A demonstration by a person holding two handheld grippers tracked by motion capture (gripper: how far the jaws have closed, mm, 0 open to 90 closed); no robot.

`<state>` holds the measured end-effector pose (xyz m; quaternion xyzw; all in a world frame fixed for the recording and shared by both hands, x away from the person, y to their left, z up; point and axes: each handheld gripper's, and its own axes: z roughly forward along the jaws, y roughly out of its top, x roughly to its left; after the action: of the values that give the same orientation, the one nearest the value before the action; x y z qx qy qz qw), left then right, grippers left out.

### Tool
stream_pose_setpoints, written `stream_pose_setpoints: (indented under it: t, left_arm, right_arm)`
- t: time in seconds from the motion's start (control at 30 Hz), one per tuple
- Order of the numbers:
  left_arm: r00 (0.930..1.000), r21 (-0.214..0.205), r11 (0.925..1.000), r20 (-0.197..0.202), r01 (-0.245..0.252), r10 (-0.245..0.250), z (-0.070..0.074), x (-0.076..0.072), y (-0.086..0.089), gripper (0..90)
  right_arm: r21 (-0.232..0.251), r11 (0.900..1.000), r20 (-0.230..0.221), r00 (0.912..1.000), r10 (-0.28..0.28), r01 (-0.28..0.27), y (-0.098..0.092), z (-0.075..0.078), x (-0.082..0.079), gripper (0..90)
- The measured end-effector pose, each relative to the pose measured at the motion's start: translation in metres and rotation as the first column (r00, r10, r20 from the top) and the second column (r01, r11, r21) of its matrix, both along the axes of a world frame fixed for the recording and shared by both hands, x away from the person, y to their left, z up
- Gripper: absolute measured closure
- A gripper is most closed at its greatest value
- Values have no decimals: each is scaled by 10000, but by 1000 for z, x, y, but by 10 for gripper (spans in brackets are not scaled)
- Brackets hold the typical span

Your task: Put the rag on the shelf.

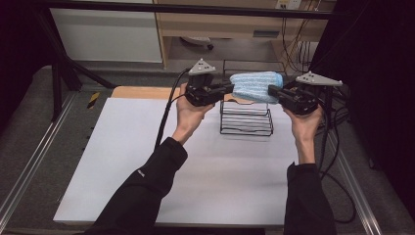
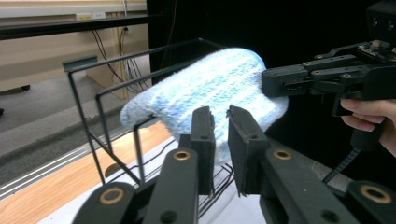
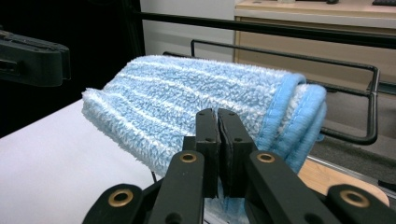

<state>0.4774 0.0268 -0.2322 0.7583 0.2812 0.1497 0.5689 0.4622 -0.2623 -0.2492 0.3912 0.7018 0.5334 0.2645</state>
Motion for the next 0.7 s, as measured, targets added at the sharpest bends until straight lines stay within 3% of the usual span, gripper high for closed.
stream_pose_setpoints:
  t: [0.3, 0.7]
  left_arm:
    - [9990, 811, 9965, -377, -203, 234, -22, 12, -20, 880]
    - [9967, 1009, 9929, -445, -634, 681, -36, 26, -22, 891]
  right_arm:
    - [47, 10000, -48, 10000, -5, 5, -5, -11, -1, 875]
    - [164, 9997, -148, 9997, -174, 177, -10, -28, 7, 880]
